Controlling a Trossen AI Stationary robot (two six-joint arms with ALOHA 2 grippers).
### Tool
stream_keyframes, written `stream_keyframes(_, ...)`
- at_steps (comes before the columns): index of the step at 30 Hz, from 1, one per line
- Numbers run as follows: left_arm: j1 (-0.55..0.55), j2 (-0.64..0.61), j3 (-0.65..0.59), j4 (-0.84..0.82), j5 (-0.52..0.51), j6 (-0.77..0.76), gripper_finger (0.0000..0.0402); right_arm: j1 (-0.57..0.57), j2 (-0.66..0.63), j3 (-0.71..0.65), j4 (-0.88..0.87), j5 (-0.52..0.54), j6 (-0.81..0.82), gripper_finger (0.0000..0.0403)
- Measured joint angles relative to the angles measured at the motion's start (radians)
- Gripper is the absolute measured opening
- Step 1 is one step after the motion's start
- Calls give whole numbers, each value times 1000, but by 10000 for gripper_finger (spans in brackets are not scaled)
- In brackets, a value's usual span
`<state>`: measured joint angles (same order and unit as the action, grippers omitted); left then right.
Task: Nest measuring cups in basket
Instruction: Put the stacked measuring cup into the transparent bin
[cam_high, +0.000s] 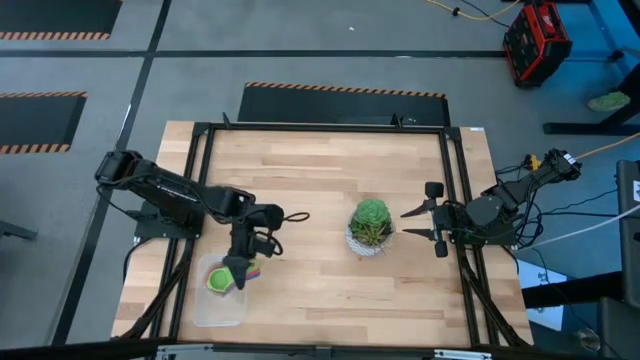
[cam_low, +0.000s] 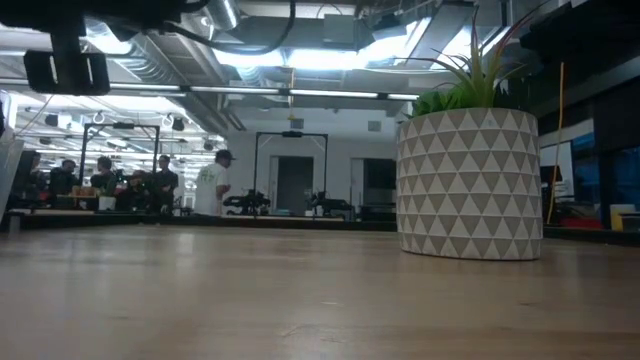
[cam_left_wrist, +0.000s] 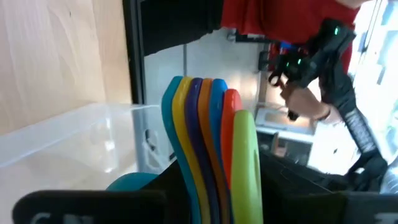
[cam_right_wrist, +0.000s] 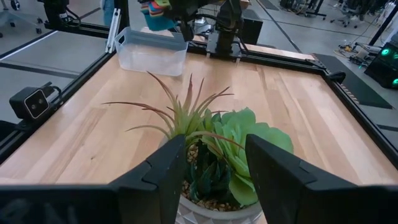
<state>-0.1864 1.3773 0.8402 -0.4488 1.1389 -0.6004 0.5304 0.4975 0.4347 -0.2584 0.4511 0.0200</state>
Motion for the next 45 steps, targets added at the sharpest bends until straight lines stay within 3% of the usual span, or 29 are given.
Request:
stream_keyframes(6, 0, 3, 0, -45, 7, 137, 84, 0, 0, 0, 0, 0, 0, 173)
stream_keyframes(14, -16, 3, 0, -58, -53, 141, 84, 0, 0, 0, 0, 0, -2, 173)
stream_keyframes(24, -5, 3, -4, -50, -49, 157, 84, 0, 0, 0, 0, 0, -2, 173)
stream_keyframes(34, 59, 3, -187, 204, 54, 73, 84, 0, 0, 0, 0, 0, -2, 173)
stream_keyframes(45, 105, 3, -326, 359, 61, 52, 84, 0, 0, 0, 0, 0, -2, 173)
